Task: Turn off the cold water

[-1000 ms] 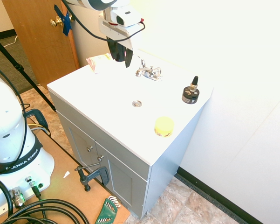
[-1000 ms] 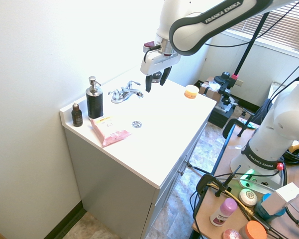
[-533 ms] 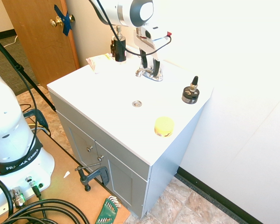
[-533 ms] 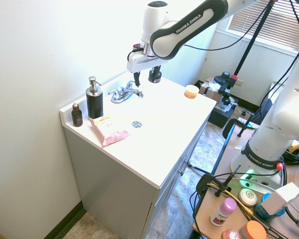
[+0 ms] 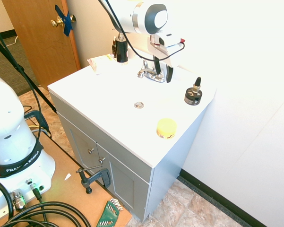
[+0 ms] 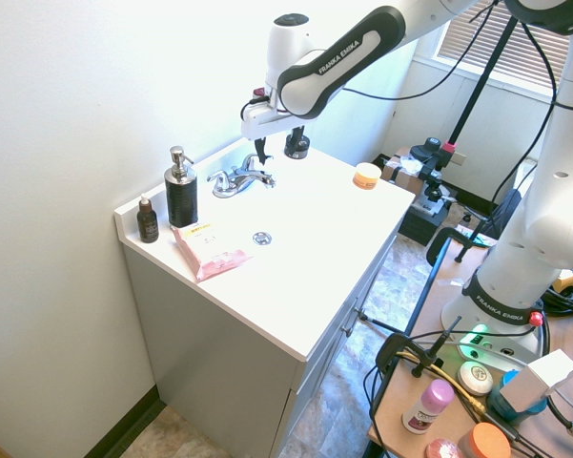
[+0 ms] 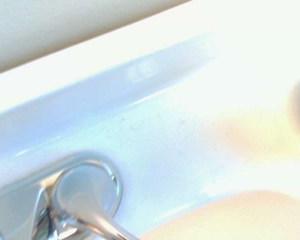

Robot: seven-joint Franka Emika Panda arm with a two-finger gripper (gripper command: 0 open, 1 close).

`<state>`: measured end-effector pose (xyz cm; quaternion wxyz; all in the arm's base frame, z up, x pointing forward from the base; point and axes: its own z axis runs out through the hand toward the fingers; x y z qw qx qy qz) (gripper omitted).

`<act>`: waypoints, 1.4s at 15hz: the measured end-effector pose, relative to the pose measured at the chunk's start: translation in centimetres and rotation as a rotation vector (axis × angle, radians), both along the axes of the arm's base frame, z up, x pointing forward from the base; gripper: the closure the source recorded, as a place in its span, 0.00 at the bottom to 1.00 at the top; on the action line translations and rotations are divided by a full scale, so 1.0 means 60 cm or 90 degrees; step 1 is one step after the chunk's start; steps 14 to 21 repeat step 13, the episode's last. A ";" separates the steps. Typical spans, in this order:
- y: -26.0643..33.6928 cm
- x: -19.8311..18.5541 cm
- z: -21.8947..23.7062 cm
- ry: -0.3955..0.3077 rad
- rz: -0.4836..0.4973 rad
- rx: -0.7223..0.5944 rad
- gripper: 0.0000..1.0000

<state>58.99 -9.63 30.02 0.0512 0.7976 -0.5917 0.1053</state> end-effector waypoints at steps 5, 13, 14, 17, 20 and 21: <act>-0.023 0.024 0.002 0.010 -0.014 -0.005 0.00; 0.045 -0.181 0.076 0.034 0.145 0.122 0.00; 0.045 -0.181 0.076 0.034 0.145 0.122 0.00; 0.045 -0.181 0.076 0.034 0.145 0.122 0.00; 0.045 -0.181 0.076 0.034 0.145 0.122 0.00; 0.045 -0.181 0.076 0.034 0.145 0.122 0.00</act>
